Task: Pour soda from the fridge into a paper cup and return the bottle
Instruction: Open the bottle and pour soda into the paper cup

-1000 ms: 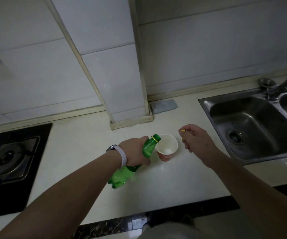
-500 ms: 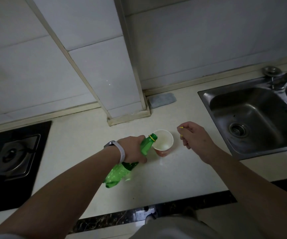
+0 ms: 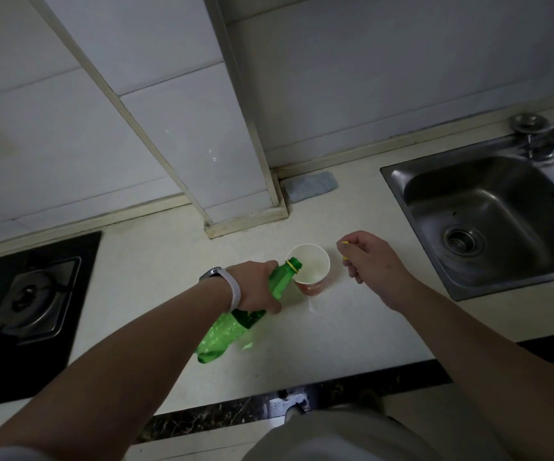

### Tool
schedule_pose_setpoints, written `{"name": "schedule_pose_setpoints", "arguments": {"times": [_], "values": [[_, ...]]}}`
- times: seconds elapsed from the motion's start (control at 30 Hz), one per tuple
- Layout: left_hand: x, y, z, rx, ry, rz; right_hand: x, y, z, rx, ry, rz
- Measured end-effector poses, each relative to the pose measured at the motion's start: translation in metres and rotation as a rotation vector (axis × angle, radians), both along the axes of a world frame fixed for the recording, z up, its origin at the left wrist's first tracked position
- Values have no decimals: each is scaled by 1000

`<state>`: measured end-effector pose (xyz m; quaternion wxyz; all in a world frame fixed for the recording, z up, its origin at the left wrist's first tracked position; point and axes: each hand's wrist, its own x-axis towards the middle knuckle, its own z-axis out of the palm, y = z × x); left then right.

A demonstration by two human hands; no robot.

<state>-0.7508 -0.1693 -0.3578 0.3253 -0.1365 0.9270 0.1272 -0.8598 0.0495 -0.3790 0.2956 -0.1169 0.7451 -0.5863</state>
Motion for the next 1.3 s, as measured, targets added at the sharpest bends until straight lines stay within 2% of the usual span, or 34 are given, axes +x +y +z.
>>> {"name": "schedule_pose_setpoints", "arguments": {"times": [0.57, 1.3], "values": [[-3, 2, 4, -44, -90, -11, 7, 5, 3, 25, 46, 33], [-3, 4, 8, -65, -107, -31, 6, 3, 5, 9, 51, 34]]}}
